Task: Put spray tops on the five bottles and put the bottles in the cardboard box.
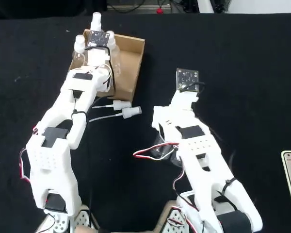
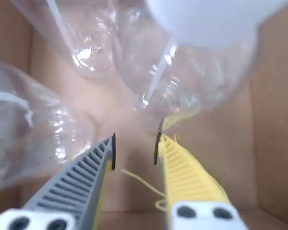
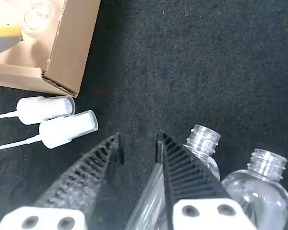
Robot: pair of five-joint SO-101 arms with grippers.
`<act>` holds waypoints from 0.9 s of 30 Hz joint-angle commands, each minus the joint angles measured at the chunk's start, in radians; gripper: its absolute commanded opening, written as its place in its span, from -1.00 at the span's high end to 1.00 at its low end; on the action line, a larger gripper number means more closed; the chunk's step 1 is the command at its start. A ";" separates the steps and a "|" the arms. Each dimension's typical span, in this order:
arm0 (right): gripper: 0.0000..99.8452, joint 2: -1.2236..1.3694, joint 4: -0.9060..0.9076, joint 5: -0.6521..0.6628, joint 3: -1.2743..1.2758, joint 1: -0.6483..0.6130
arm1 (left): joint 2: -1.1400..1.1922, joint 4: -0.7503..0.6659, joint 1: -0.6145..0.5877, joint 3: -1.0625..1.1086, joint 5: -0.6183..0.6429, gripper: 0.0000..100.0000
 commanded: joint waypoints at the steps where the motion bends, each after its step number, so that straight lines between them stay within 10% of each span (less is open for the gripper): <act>1: 0.77 -0.038 -0.029 0.011 -0.019 0.015 | -0.008 -0.023 0.015 -0.062 -0.002 0.70; 27: 0.77 -0.036 -0.029 0.011 -0.019 0.015 | 0.038 -0.075 0.015 -0.090 0.000 0.69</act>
